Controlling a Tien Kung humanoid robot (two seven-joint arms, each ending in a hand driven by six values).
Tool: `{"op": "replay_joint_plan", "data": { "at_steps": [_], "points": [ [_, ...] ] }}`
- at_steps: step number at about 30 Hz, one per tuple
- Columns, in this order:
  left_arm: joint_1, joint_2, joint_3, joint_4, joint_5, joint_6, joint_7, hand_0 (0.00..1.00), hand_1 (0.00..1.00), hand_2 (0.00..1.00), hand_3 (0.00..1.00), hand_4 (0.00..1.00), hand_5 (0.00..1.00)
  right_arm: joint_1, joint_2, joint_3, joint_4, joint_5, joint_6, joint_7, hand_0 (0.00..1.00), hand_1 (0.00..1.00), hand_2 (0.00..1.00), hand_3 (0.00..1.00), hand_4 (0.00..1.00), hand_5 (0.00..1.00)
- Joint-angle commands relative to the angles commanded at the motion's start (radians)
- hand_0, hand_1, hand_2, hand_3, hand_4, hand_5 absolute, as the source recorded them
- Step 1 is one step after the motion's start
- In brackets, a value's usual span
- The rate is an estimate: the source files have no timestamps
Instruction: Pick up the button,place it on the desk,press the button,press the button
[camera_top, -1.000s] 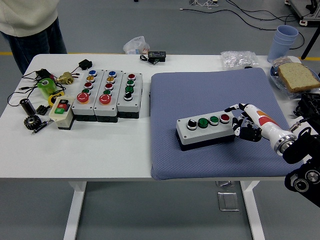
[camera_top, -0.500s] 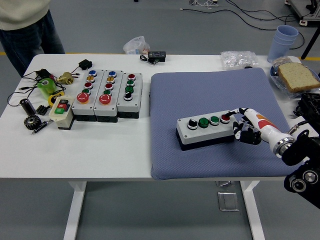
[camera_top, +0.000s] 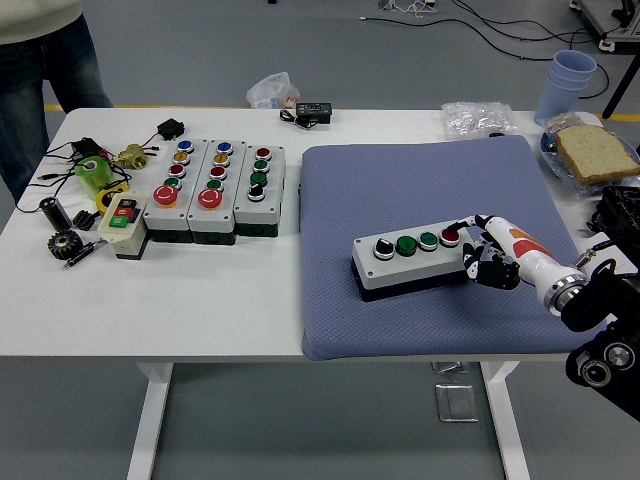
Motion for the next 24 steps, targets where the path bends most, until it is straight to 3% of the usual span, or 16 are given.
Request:
{"op": "replay_joint_plan", "data": {
  "at_steps": [24],
  "points": [
    [0.005, 0.000, 0.004, 0.000, 0.005, -0.002, 0.002, 0.564, 0.423, 0.428, 0.430, 0.270, 0.378, -0.008, 0.001, -0.027, -0.017, 0.011, 0.008, -0.007, 0.235, 0.042, 0.251, 0.732, 0.410, 0.002]
  ]
}}
